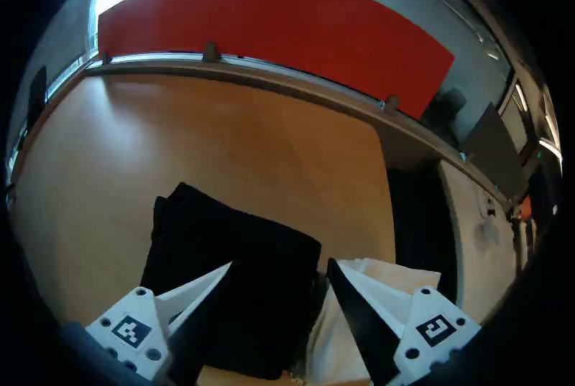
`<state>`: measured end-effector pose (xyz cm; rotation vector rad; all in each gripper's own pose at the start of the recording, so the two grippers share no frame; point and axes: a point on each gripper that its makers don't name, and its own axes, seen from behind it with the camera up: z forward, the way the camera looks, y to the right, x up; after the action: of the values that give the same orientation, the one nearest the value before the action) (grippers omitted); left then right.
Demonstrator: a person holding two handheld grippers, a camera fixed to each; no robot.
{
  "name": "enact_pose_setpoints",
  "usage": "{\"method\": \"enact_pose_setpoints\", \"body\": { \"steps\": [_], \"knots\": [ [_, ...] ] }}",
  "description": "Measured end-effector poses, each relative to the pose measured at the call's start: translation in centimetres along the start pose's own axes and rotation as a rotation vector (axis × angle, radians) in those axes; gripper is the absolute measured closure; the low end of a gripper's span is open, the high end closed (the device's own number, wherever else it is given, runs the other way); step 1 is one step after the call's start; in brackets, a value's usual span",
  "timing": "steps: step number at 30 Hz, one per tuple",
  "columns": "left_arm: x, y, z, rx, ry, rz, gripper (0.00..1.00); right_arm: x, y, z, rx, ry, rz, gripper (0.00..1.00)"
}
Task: Fold towel
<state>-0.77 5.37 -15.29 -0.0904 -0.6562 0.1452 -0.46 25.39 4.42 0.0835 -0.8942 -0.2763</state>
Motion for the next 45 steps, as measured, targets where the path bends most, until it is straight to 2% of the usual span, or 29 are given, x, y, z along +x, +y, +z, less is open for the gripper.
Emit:
{"method": "enact_pose_setpoints", "body": {
  "steps": [9, 17, 27, 45],
  "knots": [
    [0.5, -0.3, 0.2, 0.000, 0.017, -0.010, 0.06, 0.9, -0.2, -1.2, -0.008, 0.031, 0.031, 0.00],
    [0.8, -0.3, 0.3, -0.005, 0.032, -0.019, 0.06, 1.8, -0.9, -2.9, 0.004, 0.079, 0.088, 0.00],
    [1.2, -0.3, 0.0, -0.012, 0.052, -0.024, 0.06, 1.1, -2.6, -4.4, 0.019, 0.097, 0.113, 0.00],
    [1.0, -0.5, -0.4, -0.019, 0.059, -0.021, 0.06, -1.5, -5.6, -4.5, 0.054, 0.079, 0.119, 0.00]
  ]
}}
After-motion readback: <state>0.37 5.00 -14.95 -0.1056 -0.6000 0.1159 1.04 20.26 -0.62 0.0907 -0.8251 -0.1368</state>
